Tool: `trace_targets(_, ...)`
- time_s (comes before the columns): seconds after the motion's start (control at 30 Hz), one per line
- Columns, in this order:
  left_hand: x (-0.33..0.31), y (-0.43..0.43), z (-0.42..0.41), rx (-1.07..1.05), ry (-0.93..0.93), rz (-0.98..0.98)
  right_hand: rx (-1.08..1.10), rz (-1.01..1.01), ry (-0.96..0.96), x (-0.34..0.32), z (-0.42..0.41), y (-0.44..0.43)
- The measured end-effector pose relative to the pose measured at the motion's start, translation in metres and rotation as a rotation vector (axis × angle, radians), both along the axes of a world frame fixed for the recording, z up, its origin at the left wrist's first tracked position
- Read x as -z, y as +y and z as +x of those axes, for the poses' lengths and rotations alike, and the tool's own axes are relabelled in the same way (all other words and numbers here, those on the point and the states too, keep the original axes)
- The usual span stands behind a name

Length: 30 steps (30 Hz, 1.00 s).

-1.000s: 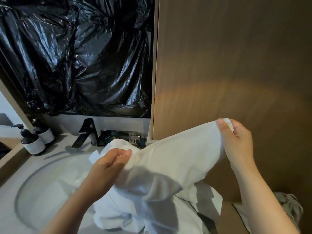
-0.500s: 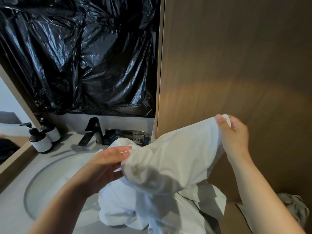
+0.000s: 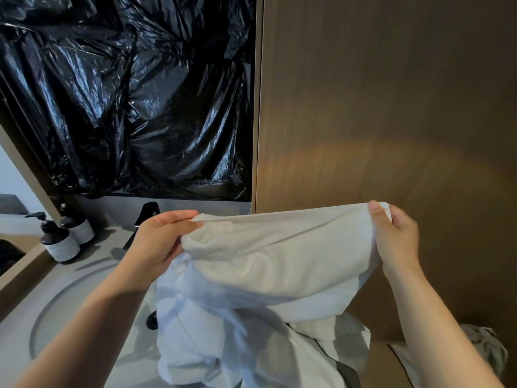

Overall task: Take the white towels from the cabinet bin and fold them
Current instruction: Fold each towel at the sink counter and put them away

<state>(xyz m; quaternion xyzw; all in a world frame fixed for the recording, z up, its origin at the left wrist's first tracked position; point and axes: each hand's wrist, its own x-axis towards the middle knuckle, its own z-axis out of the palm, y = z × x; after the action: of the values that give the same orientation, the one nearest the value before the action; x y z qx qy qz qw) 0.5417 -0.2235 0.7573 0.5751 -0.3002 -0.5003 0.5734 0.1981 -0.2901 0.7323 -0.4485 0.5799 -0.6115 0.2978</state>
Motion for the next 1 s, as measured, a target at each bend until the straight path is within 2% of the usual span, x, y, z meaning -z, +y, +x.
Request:
trace_targets(0.17, -0.008, 0.002, -0.005, 0.214, -0.106, 0.088, 0.014, -0.018, -0.004, -0.002, -0.003, 0.001)
trace_targets(0.23, -0.009, 0.004, -0.005, 0.340, 0.006, 0.092, 0.023, -0.012, -0.010, 0.000, -0.003, 0.001)
trace_targets(0.33, -0.006, 0.005, 0.003, 0.425, 0.313, -0.002, 0.041, 0.008, -0.033, 0.004, -0.003, 0.000)
trace_targets(0.5, 0.008, 0.005, 0.010, 0.578, 0.426, -0.151, 0.063, 0.032, -0.050, 0.005, -0.005, -0.005)
trace_targets(0.63, 0.021, 0.001, 0.003, 0.400, 0.381, -0.082, 0.073, 0.067, -0.050, 0.009, -0.005, -0.010)
trace_targets(0.77, 0.022, 0.002, -0.009, 0.308, 0.287, -0.022, 0.083, 0.086, -0.035, 0.012, -0.004, -0.012)
trace_targets(0.9, 0.018, 0.000, -0.012, 0.112, 0.126, 0.038, 0.080, 0.093, -0.041, 0.011, -0.005, -0.012)
trace_targets(1.0, 0.008, -0.002, -0.010, 0.036, -0.066, 0.054, 0.075, 0.086, -0.043, 0.008, -0.004, -0.010)
